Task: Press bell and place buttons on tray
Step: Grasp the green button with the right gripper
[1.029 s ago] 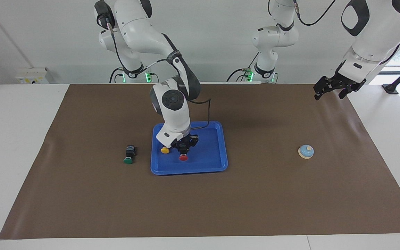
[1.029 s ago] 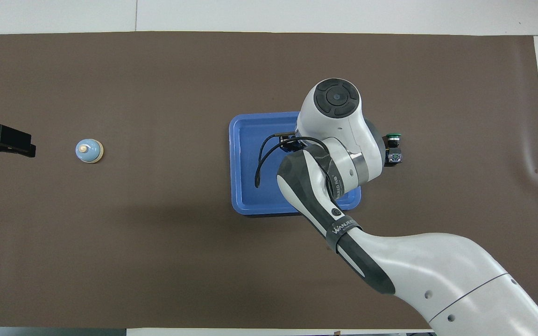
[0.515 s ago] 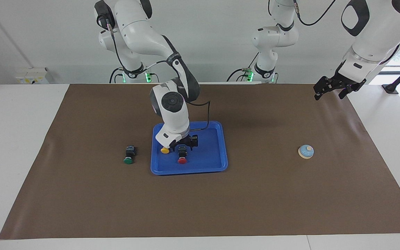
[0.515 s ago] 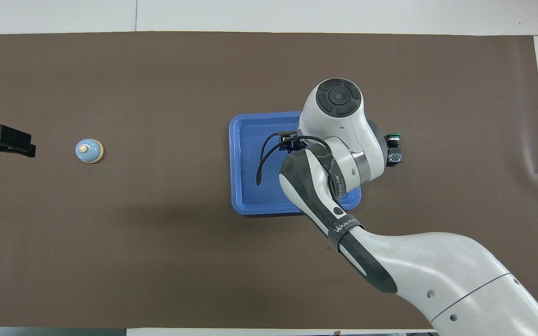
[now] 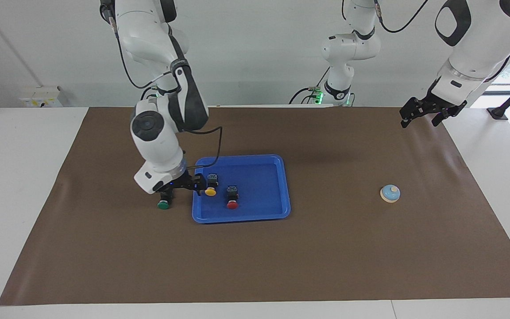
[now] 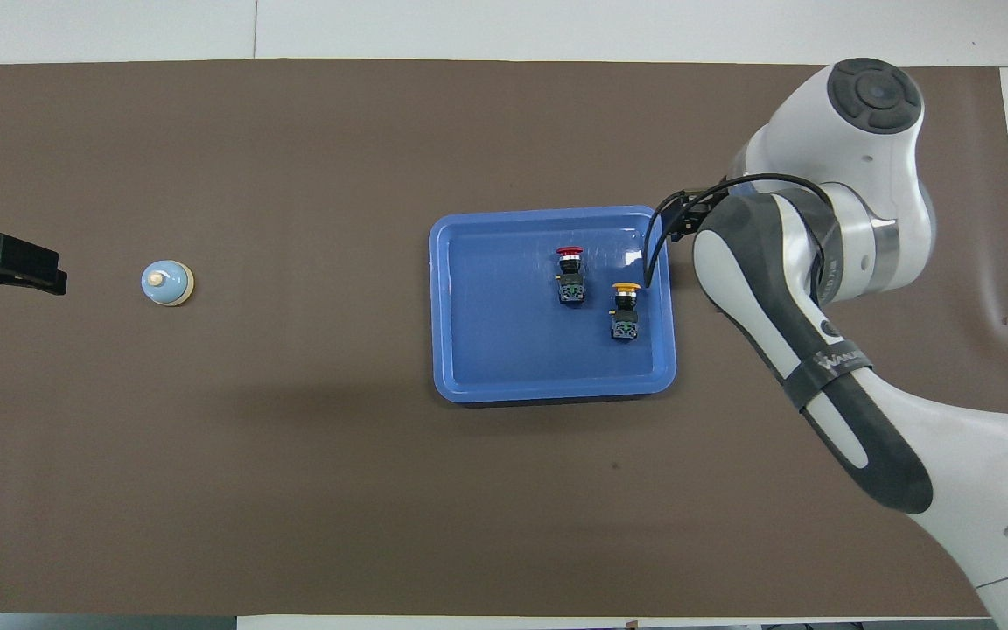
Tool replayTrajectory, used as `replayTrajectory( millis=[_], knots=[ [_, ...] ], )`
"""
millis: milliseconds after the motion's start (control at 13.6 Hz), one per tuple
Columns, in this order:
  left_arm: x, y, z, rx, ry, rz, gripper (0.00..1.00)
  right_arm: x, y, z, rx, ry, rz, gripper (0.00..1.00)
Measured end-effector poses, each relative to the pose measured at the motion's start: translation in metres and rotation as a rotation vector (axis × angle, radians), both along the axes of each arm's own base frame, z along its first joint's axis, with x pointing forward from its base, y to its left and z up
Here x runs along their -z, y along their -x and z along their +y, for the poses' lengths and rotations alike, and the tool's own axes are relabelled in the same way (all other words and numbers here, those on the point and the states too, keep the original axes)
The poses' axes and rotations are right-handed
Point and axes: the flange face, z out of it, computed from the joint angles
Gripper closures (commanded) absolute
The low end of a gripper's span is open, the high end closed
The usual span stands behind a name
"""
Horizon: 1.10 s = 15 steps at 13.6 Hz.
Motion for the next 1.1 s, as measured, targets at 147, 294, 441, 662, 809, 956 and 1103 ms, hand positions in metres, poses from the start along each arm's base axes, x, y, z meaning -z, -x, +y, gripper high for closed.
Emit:
replayTrajectory(
  millis=[147,294,441,662,809,956,1103],
  knots=[
    [0.0,0.0,0.0,0.0,0.0,0.0,0.0,0.027,0.008,-0.04,0.006,0.0,0.016,0.0],
    [0.0,0.0,0.0,0.0,0.0,0.0,0.0,0.047,0.021,-0.052,0.015,0.002,0.029,0.0],
    [0.0,0.0,0.0,0.0,0.0,0.0,0.0,0.059,0.034,-0.054,0.034,0.003,0.018,0.0],
    [0.0,0.0,0.0,0.0,0.0,0.0,0.0,0.068,0.044,-0.058,0.049,0.004,0.011,0.0],
    [0.0,0.0,0.0,0.0,0.0,0.0,0.0,0.071,0.048,-0.059,0.051,0.005,0.018,0.0],
    [0.0,0.0,0.0,0.0,0.0,0.0,0.0,0.079,0.051,-0.06,0.059,0.004,-0.009,0.0],
    [0.0,0.0,0.0,0.0,0.0,0.0,0.0,0.09,0.056,-0.059,0.067,0.003,-0.033,0.08]
  ],
)
